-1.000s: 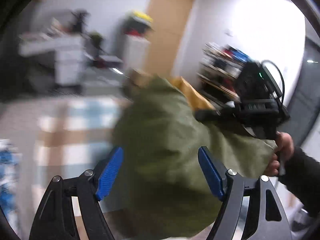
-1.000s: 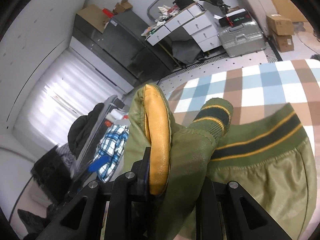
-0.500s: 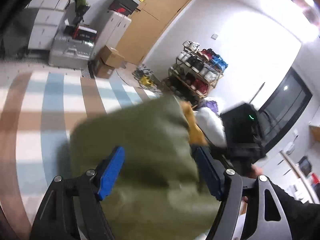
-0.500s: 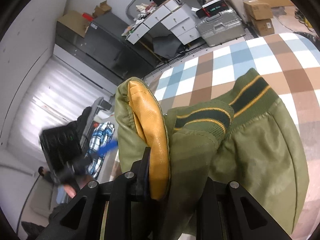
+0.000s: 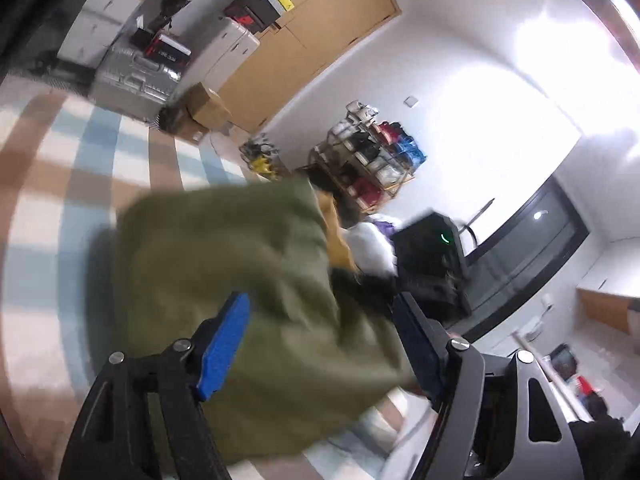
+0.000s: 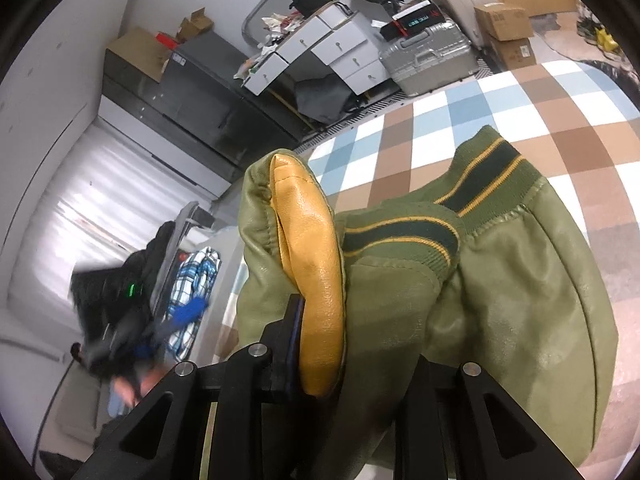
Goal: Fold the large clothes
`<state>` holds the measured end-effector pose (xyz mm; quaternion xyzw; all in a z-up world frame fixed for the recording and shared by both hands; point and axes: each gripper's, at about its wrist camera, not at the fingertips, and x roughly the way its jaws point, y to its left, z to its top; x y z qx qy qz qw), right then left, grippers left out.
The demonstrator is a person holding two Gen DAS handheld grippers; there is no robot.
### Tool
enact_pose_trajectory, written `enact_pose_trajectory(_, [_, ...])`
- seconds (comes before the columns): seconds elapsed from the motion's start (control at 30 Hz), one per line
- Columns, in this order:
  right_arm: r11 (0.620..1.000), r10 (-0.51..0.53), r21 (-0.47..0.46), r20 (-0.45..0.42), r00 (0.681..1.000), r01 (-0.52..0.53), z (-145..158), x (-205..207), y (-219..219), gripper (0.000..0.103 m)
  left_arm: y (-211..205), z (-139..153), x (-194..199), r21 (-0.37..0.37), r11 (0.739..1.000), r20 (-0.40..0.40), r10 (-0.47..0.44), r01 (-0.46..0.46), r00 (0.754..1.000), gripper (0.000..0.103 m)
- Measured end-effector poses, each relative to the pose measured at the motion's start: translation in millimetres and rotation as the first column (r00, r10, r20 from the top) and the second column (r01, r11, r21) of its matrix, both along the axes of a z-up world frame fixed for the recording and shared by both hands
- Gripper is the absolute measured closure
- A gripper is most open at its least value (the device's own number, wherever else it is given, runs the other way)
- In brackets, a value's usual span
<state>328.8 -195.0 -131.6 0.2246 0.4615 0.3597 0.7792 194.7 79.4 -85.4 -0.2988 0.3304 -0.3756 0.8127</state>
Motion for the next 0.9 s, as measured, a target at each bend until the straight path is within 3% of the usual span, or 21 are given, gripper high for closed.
enact_pose_trajectory(0.07, [1.0, -0.006, 0.002, -0.011, 1.0, 0.006, 1, 1, 0, 0.079, -14, -30, -2, 0.007, 1.0, -0.079, -0.029, 0.03, 0.996, 0.034])
enact_pose_trajectory(0.17, [0.998, -0.007, -0.066, 0.011, 1.0, 0.008, 9, -1, 10, 0.079, -22, -49, 4, -0.001, 1.0, -0.088, 0.009, -0.009, 0.996, 0.038])
enact_pose_trajectory(0.27, [0.996, 0.004, -0.089, 0.033, 0.999, -0.001, 18, -2, 16, 0.081, -12, -27, -5, -0.012, 0.998, -0.09, 0.053, -0.054, 0.995, 0.037])
enact_pose_trajectory(0.37, [0.994, 0.018, -0.104, 0.057, 0.998, -0.012, 29, -1, 25, 0.082, -2, -14, -21, 0.068, 0.991, -0.028, 0.119, -0.117, 0.993, 0.037])
enact_pose_trajectory(0.5, [0.995, 0.079, -0.064, 0.117, 0.99, -0.072, 68, 3, 55, 0.086, 14, -7, -22, 0.093, 0.982, -0.001, 0.166, -0.165, 0.986, 0.037])
enact_pose_trajectory(0.6, [0.988, 0.137, -0.095, 0.17, 0.976, -0.122, 102, 1, 92, 0.088, 33, 7, -12, 0.073, 0.962, 0.026, 0.26, -0.262, 0.965, 0.037])
enact_pose_trajectory(0.67, [0.984, 0.164, -0.099, 0.187, 0.969, -0.148, 124, 3, 113, 0.089, 45, 21, 0, 0.079, 0.933, 0.025, 0.351, -0.352, 0.936, 0.037])
enact_pose_trajectory(0.8, [0.99, 0.14, -0.042, 0.213, 0.967, -0.134, 155, 11, 97, 0.089, 24, 53, 12, 0.12, 0.945, 0.113, 0.292, -0.305, 0.95, 0.037])
enact_pose_trajectory(0.9, [0.995, 0.096, 0.007, 0.256, 0.962, -0.102, 158, 9, 42, 0.089, -2, 66, 15, 0.162, 0.959, 0.16, 0.205, -0.231, 0.966, 0.037])
